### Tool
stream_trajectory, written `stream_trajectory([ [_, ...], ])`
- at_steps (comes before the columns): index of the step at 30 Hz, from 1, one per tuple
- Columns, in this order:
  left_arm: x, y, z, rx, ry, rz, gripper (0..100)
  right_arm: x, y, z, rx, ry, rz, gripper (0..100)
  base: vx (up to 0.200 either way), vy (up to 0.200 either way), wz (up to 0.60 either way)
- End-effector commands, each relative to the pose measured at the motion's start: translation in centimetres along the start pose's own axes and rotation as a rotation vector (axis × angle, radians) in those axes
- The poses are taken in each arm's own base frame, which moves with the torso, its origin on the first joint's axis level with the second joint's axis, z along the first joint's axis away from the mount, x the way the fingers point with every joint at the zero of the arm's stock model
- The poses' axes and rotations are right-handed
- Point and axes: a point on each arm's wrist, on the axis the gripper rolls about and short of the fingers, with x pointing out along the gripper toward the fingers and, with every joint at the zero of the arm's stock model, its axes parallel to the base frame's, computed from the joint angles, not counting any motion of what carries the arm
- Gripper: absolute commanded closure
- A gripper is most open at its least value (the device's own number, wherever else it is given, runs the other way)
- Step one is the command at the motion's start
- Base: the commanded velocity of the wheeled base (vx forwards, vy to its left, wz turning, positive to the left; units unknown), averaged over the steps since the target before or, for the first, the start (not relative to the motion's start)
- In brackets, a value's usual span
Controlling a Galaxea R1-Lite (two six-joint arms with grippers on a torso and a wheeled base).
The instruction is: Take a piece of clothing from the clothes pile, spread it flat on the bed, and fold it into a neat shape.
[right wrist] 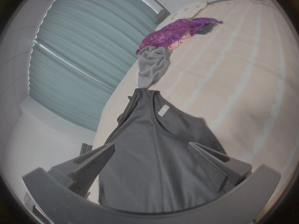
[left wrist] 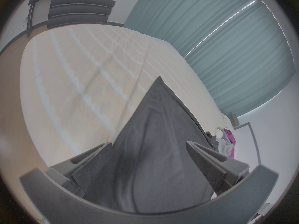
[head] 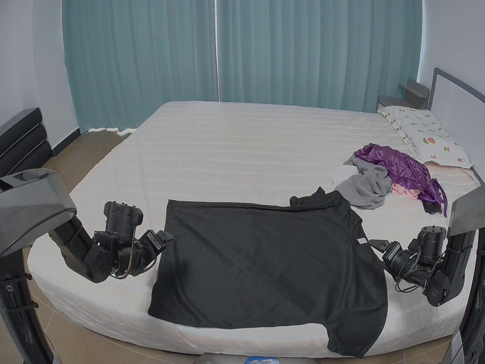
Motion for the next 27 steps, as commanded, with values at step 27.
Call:
stream_trajectory([
  [27, -2.3, 2.8, -4.1, -0.085, 0.035, -0.083, 0, -2.6, -1.4, -2.8, 0.129, 0.182, -0.018, 0, -0.052, -0.037, 0.00],
])
